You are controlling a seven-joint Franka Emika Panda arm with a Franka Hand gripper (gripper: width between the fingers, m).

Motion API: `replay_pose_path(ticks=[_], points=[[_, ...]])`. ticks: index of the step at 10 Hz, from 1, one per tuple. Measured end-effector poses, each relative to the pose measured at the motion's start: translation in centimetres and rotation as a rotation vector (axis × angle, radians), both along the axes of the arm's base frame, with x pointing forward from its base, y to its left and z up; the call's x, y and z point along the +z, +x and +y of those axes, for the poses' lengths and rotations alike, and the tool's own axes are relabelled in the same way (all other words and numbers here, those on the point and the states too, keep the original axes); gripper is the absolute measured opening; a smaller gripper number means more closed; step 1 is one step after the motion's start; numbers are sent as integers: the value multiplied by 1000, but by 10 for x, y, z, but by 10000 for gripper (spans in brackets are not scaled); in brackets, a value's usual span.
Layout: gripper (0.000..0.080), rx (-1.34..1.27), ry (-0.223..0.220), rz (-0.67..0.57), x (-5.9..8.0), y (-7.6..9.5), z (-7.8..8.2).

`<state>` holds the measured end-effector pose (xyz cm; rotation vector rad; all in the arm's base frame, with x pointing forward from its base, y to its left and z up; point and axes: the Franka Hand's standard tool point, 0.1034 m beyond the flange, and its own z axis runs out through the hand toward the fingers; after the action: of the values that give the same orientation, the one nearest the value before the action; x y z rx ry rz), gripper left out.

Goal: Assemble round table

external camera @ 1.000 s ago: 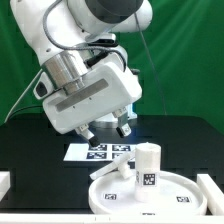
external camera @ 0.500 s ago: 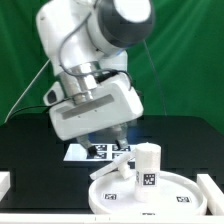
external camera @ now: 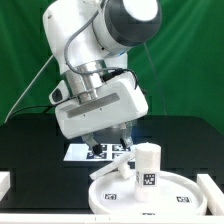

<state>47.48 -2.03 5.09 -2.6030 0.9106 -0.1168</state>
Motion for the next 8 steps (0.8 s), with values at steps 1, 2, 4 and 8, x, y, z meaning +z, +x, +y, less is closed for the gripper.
replay_pose_path(ticks=[1, 2, 4, 8], points=[[648, 2, -21, 7, -8, -3, 0], [648, 4, -40, 13, -14, -4, 0], [648, 8, -47, 19, -20, -4, 4], [648, -19, -35, 55, -17, -2, 10]])
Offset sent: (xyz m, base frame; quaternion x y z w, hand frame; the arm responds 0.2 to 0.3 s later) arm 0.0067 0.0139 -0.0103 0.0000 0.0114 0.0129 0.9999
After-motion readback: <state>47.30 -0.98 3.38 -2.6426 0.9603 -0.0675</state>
